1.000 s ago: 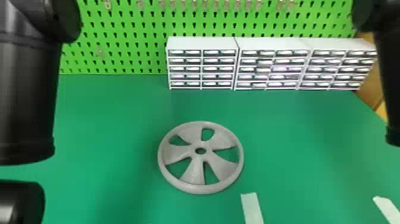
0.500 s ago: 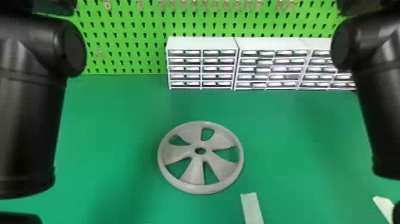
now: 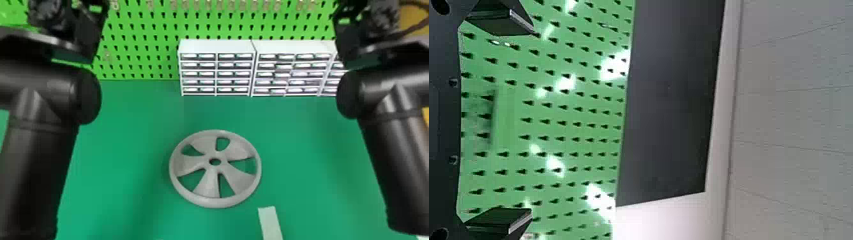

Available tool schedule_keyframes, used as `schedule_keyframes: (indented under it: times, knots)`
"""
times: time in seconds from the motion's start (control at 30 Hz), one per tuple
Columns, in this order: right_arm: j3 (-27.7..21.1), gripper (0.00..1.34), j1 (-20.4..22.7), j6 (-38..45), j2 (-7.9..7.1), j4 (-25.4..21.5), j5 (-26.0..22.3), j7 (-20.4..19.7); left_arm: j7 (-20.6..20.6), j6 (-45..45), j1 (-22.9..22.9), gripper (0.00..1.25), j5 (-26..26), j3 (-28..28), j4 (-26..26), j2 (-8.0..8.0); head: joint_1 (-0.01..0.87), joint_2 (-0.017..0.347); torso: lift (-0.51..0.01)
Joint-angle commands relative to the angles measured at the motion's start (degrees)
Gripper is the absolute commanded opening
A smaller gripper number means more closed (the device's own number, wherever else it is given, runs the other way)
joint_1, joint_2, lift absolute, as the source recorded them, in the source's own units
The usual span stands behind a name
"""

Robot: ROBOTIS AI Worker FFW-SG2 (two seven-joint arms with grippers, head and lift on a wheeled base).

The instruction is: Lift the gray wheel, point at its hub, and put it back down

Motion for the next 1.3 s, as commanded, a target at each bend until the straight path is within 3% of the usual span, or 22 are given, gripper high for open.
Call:
schedule_keyframes:
  times: [0.0,0.4,0.77,1.27]
  knots:
    - [-0.2,1.31,2.7,0.7,0.28,-0.6,-0.6,0.0,-0.3,1.3,2.9,1.23,-0.5,0.2,-1.6,0.13,0.692,0.048,-0.088]
    - [-0.2,1.31,8.6,3.5,1.86,-1.5,-0.6,0.0,-0.6,4.6,10.8,1.23,-1.2,0.8,-4.1,0.30,0.692,0.048,-0.088]
    - [0.2,1.31,13.3,5.5,3.09,-1.9,-2.2,0.1,-0.6,7.3,15.1,1.23,-2.1,1.1,-4.7,0.21,0.692,0.048,-0.088]
    - [0.1,1.31,18.1,8.7,3.09,-1.9,-2.8,0.1,-1.0,8.5,18.9,1.23,-2.2,1.1,-2.9,0.13,0.692,0.048,-0.088]
